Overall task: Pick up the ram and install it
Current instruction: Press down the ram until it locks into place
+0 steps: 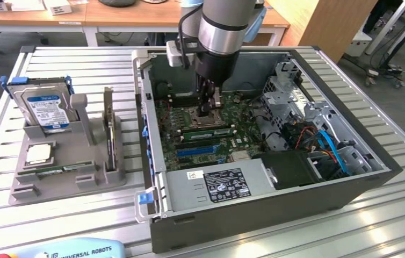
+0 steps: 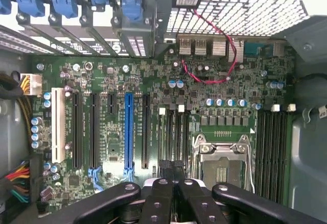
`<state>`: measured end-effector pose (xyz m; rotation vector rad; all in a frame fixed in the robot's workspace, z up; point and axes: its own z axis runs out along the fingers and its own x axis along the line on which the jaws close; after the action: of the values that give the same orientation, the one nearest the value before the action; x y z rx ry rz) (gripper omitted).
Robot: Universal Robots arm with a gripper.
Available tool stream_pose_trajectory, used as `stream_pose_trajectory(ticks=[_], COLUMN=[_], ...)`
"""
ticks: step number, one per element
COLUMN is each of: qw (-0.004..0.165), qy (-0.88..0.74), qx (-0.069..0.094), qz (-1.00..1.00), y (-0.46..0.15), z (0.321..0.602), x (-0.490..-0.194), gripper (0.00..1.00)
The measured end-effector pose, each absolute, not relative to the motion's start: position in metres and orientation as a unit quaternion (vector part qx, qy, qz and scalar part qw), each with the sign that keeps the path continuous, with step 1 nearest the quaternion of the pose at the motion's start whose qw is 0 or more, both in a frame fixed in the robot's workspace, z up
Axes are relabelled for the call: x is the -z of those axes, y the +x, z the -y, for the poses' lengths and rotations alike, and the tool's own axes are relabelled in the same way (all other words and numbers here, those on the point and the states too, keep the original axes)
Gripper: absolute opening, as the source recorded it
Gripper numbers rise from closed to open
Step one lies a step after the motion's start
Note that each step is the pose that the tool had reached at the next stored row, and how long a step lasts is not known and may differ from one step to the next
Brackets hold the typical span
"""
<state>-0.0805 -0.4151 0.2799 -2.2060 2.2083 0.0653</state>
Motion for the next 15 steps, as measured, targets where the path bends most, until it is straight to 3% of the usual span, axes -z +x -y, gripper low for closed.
stream_pose_trajectory(ticks=[15], qw=[0.010], qy=[-0.707], qx=[-0.021], qz=[-0.707], y=[-0.042], z=[0.415], x=[-0.280], gripper=[0.10])
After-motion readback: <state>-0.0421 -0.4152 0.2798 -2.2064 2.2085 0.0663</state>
